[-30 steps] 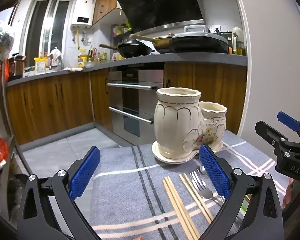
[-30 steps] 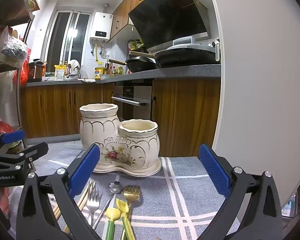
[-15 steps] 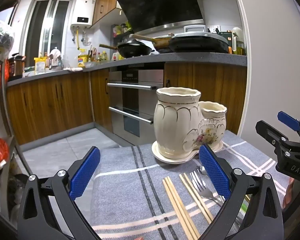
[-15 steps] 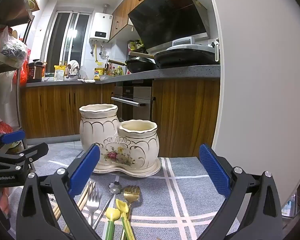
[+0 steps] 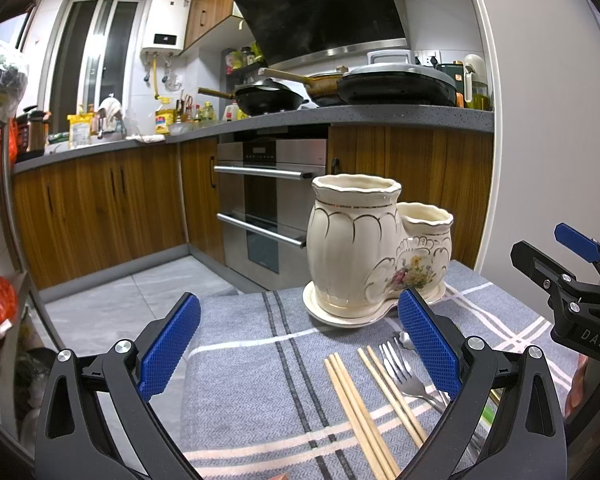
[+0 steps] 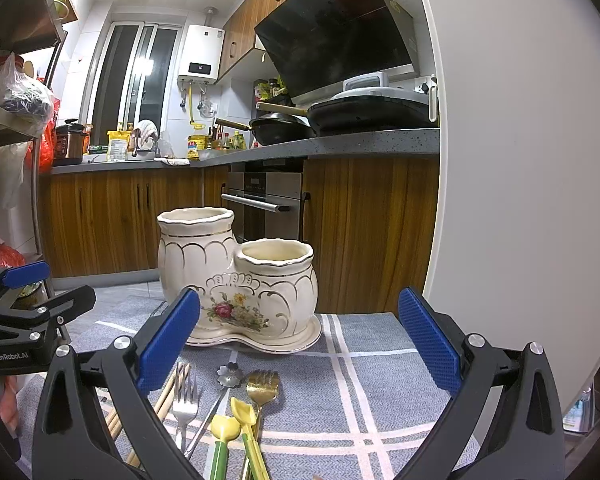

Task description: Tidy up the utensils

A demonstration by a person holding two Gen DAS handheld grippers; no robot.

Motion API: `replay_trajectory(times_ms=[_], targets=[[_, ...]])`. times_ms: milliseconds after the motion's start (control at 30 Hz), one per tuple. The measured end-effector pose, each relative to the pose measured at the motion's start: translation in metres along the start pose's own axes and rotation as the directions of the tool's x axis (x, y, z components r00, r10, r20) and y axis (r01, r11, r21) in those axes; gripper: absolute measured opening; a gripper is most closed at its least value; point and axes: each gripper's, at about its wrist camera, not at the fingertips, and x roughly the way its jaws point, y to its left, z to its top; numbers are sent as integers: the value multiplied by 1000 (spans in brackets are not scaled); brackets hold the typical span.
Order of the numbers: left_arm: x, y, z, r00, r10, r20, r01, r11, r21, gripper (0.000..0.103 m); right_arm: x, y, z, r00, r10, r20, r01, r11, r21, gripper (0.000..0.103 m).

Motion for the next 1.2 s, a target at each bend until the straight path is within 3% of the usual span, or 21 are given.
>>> replay_trajectory(times_ms=[1200], targets=[[0,0,0,1000,0,-2,0,1000,-1,98,0,-1,0,1000,0,-4,0,1000,3,98]])
